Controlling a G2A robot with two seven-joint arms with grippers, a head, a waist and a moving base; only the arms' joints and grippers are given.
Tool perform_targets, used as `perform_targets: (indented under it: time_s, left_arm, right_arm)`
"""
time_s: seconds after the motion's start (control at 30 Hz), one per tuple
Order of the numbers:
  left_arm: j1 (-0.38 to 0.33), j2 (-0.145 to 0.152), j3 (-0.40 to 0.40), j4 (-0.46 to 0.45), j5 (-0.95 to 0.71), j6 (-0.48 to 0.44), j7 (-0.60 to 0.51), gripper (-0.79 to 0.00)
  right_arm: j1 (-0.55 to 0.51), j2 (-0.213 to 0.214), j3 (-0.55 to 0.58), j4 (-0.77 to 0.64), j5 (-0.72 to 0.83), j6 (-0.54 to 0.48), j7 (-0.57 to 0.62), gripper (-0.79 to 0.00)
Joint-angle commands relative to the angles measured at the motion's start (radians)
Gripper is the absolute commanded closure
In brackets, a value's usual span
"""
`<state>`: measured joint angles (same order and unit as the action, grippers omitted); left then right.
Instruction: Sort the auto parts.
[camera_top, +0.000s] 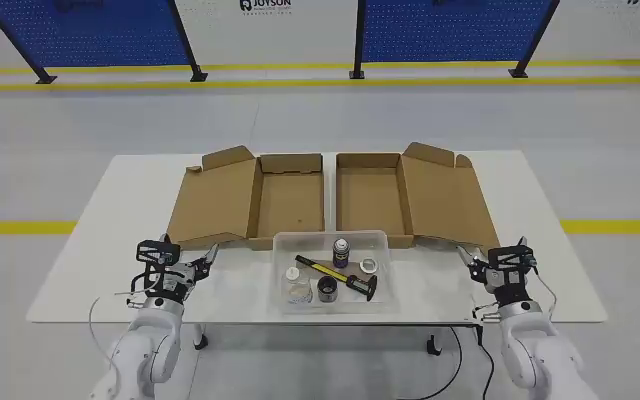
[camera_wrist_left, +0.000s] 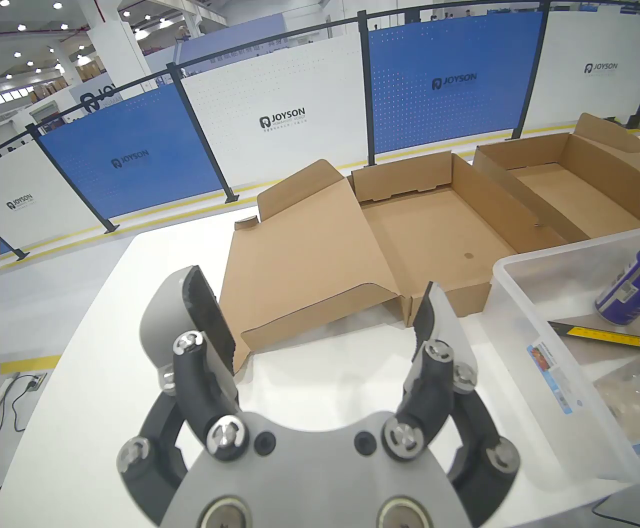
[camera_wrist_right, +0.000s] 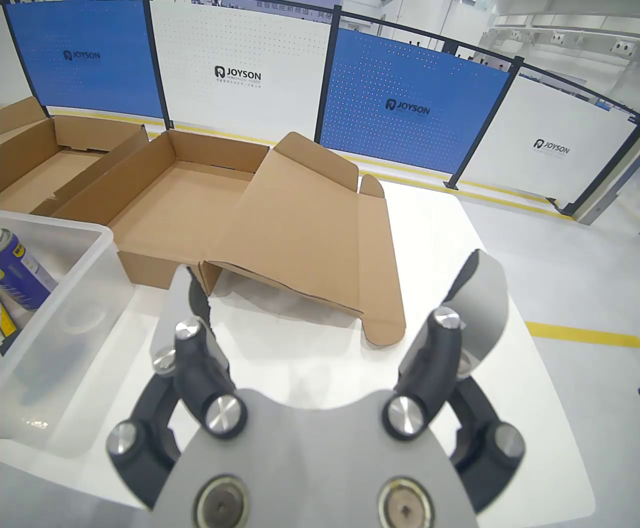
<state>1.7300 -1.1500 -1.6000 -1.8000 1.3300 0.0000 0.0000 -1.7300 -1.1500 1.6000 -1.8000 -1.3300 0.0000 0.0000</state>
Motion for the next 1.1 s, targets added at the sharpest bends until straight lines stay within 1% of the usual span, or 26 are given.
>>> perform_targets:
  time_s: [0.0,0.13,0.17,0.4,0.53,0.73,0.87,1.07]
  left_arm:
    - [0.000,0.000,0.000,0.000,0.000,0.000,0.000,-0.735]
    - [0.000,0.000,0.000,0.000,0.000,0.000,0.000,-0.733]
    - [-0.005,0.000,-0.002,0.001,0.004,0.004,-0.001,-0.785]
    - [-0.092,-0.003,0.010,0.022,0.064,0.029,-0.034,-0.785]
    - [-0.132,-0.007,0.032,0.025,0.056,0.026,-0.050,-0.785]
    - [-0.185,-0.013,0.079,0.023,0.007,-0.054,-0.042,-0.785]
    - [-0.208,-0.018,0.104,0.013,-0.059,-0.108,-0.033,-0.785]
    - [-0.220,-0.014,0.118,-0.026,-0.135,-0.291,-0.039,-0.785]
  right_arm:
    - [0.000,0.000,0.000,0.000,0.000,0.000,0.000,-0.784]
    - [0.000,0.000,0.000,0.000,0.000,0.000,0.000,-0.785]
    - [0.000,0.000,0.000,0.000,0.000,0.000,0.000,-0.785]
    - [0.000,0.000,0.000,0.000,0.000,0.000,0.000,-0.785]
    - [0.000,0.000,0.000,0.000,0.000,0.000,0.000,-0.785]
    - [0.000,0.000,0.000,0.000,0.000,0.000,0.000,-0.785]
    - [0.000,0.000,0.000,0.000,0.000,0.000,0.000,-0.785]
    - [0.000,0.000,0.000,0.000,0.000,0.000,0.000,-0.785]
